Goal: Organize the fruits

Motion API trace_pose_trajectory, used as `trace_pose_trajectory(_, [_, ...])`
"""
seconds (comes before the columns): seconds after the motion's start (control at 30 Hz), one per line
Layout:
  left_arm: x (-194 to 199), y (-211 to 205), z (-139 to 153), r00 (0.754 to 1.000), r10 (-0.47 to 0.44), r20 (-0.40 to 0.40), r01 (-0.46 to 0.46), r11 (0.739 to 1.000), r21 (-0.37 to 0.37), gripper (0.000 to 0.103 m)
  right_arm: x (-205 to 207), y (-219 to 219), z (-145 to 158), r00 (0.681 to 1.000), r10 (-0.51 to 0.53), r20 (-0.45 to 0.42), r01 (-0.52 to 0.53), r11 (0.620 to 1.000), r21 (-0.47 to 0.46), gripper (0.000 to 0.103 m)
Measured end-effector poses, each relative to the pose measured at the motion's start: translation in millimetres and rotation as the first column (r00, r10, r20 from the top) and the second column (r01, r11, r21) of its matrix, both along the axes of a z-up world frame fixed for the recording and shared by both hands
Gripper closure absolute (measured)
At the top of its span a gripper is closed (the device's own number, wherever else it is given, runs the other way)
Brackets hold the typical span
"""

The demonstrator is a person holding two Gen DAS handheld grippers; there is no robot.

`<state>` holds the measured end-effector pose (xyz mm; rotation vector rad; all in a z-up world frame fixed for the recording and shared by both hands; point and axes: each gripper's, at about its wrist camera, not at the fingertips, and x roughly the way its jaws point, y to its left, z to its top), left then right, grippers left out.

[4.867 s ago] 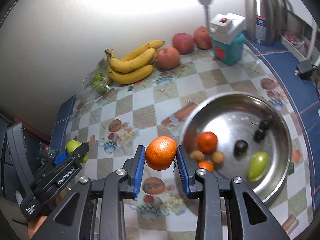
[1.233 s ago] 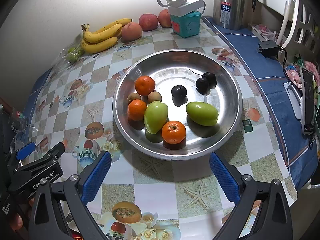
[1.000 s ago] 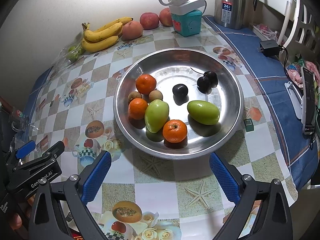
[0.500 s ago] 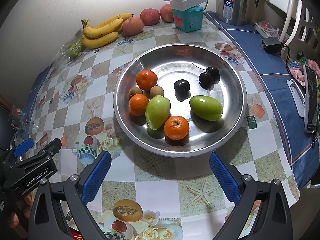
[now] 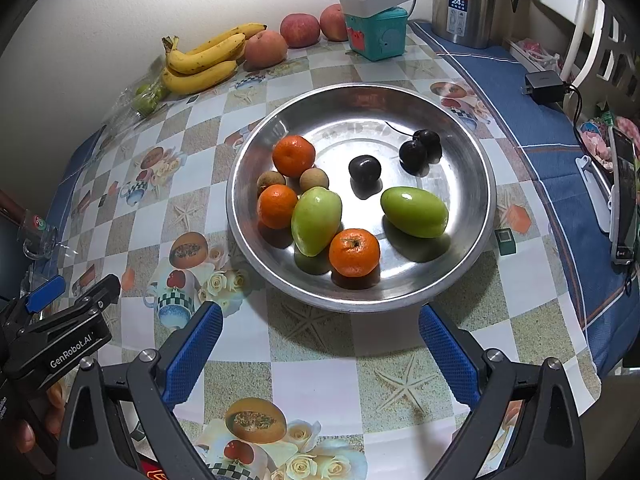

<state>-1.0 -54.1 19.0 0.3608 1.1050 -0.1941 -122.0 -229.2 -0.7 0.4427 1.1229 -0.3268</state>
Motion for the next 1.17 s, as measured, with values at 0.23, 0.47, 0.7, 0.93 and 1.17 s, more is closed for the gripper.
trace_pose_trajectory(0.23, [0.3, 0.2, -0.3, 1.0, 0.001, -0.001, -0.001, 1.0, 0.001, 0.014, -0.1, 0.3, -1.0, 1.0, -0.001, -0.003, 0.001, 1.0, 0.002, 0.004])
trace_pose_trajectory(0.47, [0.7, 0.6, -2.0, 1.0, 0.002, -0.005, -0.002, 1.0, 0.006, 0.014, -0.3, -0.1, -2.3, 1.0, -0.003, -0.005, 0.003, 1.0, 0.003, 0.004])
trace_pose_trajectory(0.7, [0.3, -0.5, -1.5, 1.0, -0.005, -0.006, 0.005, 1.0, 0.004, 0.014, -0.6, -0.8, -2.8, 1.0, -0.003, -0.007, 0.003, 1.0, 0.004, 0.004])
trace_pose_trajectory(0.93, [-1.9, -1.3, 1.7, 1.0, -0.018, 0.005, 0.018, 1.0, -0.012, 0.014, -0.3, -1.1, -2.9, 1.0, -0.003, -0.007, 0.003, 1.0, 0.004, 0.004])
trace_pose_trajectory(1.17, [-2.8, -2.1, 3.9, 1.0, -0.027, 0.013, 0.027, 0.999, -0.019, 0.014, -1.3, -1.4, -3.7, 1.0, -0.007, -0.01, 0.007, 1.0, 0.006, 0.004])
